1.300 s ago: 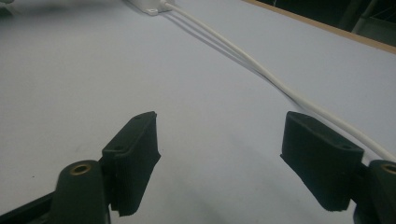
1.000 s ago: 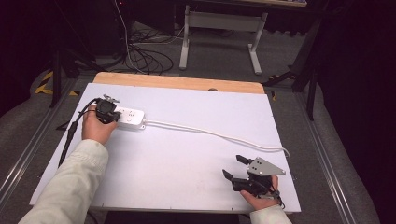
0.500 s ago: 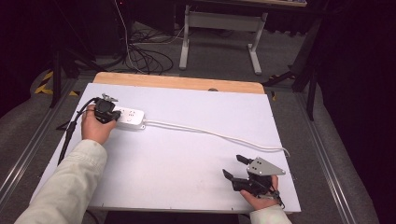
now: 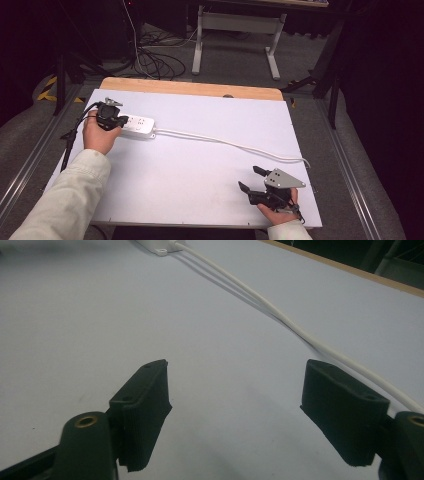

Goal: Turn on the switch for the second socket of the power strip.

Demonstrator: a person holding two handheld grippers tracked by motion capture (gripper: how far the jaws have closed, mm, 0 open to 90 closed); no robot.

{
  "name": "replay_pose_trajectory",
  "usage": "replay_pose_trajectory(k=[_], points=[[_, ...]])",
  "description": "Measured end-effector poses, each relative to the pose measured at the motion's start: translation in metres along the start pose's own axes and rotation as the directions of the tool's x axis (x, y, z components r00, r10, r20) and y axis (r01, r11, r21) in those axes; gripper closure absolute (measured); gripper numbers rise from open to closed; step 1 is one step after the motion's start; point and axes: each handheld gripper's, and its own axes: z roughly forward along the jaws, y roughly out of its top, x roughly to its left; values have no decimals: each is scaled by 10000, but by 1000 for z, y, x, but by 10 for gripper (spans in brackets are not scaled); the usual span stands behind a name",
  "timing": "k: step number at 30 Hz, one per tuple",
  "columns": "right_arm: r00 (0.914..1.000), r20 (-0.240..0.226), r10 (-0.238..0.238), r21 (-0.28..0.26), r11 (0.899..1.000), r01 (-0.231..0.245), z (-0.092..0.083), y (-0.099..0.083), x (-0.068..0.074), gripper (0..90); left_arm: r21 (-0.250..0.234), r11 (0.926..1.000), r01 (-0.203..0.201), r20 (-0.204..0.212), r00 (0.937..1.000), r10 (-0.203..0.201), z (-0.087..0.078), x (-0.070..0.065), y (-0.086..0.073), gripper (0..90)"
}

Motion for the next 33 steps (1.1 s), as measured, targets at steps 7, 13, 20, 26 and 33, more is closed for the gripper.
replay_pose_trajectory(k=[7,13,20,26,33], points=[[10000,3,-1,3,10000,1,0,0,0,275,-282,9995,-112,42,9999,113,-10,0,7,900],[10000,-10,0,1,10000,0,0,0,0,275,-388,9992,-57,113,9999,61,-14,0,8,900],[10000,-24,34,-23,10000,-34,0,0,0,275,-809,9965,193,179,9997,-179,-23,-2,11,794],[10000,-23,72,-46,10000,-72,0,0,0,274,-1446,9895,30,484,9988,41,-40,-4,11,654],[10000,-2,90,-57,9999,-90,-1,0,0,274,-2198,9755,6,1058,9941,232,-58,-9,10,533]])
